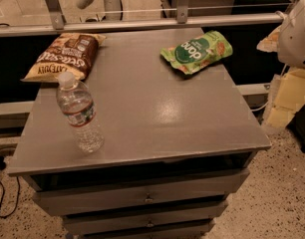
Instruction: Pick green rice chip bag
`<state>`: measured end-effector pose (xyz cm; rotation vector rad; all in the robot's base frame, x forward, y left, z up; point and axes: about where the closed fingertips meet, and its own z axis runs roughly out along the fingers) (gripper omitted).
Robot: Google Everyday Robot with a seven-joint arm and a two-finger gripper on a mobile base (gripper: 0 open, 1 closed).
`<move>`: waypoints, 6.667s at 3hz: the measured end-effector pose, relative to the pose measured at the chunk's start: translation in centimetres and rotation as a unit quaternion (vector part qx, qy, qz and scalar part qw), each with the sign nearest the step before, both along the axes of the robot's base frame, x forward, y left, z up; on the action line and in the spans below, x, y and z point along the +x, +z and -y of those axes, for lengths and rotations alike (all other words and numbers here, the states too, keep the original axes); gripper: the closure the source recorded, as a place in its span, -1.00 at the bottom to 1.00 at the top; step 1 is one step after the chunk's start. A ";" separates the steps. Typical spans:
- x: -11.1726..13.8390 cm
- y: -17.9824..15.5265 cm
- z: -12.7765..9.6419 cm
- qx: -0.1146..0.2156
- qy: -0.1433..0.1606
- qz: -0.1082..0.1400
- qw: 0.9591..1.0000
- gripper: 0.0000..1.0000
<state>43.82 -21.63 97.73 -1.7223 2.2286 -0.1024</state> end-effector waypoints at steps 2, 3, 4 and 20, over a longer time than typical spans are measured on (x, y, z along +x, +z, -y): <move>2.8 -0.9 -0.5 0.013 -0.003 0.017 1.000 -1.00; 7.8 -2.4 -0.6 0.035 -0.014 0.052 0.998 -1.00; 14.2 -3.3 -0.7 0.074 -0.027 0.099 0.992 -1.00; 27.5 -2.9 -6.3 0.458 -0.079 0.141 0.874 1.00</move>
Offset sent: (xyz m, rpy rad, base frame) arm 0.0661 0.0105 -0.0261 0.0617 -0.0659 -0.0159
